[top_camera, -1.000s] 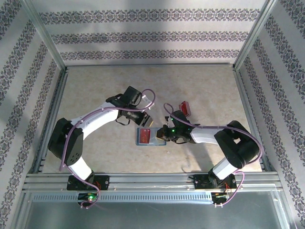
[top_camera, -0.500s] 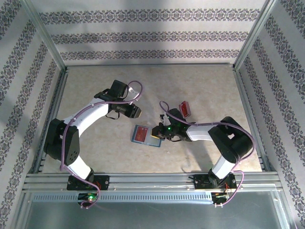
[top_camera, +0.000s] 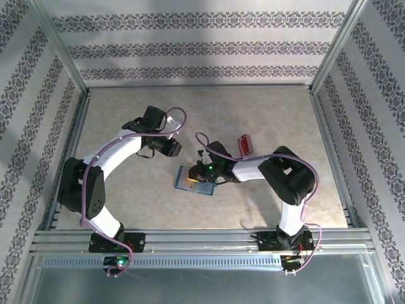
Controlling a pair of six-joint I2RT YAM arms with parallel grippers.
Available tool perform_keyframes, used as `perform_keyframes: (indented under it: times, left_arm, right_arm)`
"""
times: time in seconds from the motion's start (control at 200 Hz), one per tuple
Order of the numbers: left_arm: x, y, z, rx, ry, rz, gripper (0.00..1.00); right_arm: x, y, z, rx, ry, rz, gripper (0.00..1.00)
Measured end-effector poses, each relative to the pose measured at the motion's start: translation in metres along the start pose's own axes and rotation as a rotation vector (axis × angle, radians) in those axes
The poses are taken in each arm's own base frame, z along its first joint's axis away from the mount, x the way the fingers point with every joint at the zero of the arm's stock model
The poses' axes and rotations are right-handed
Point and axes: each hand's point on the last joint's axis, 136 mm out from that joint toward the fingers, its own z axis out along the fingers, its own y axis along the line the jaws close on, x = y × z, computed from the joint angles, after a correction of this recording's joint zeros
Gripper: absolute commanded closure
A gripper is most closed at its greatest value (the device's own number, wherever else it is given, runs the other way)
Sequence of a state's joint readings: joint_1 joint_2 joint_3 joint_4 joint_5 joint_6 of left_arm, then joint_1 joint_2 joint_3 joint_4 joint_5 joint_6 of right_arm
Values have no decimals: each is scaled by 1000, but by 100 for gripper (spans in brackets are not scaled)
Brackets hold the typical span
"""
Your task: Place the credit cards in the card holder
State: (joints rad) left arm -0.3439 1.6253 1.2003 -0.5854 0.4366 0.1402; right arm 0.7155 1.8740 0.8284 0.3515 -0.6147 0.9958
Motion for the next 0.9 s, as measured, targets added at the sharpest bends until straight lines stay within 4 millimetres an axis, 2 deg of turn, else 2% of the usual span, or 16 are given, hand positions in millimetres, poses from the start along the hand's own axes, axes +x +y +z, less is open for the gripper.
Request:
perform_keyframes:
  times: [0.105, 0.255, 0.435, 0.575, 0.739, 0.899]
  left_arm:
    - [4, 0, 0, 0, 16, 19, 77]
    - [7, 0, 1, 0, 26, 34, 78]
    - [9, 0, 2, 0, 30, 33, 78]
    - [8, -1, 1, 3, 26, 31, 78]
    - [0, -3, -5, 2, -11, 40, 78]
    - [-14, -4, -12, -4, -52, 58, 78]
  right_arm:
    - [-2, -4, 5, 29, 10, 8, 98]
    - [-5, -5, 6, 80, 8, -8, 96]
    - [-4, -5, -7, 129, -5, -34, 84]
    - [-9, 12, -35, 153, -45, -85, 74]
    - [-29, 40, -85, 170, -158, -176, 64]
    - [-41, 47, -132, 234, -259, -230, 51]
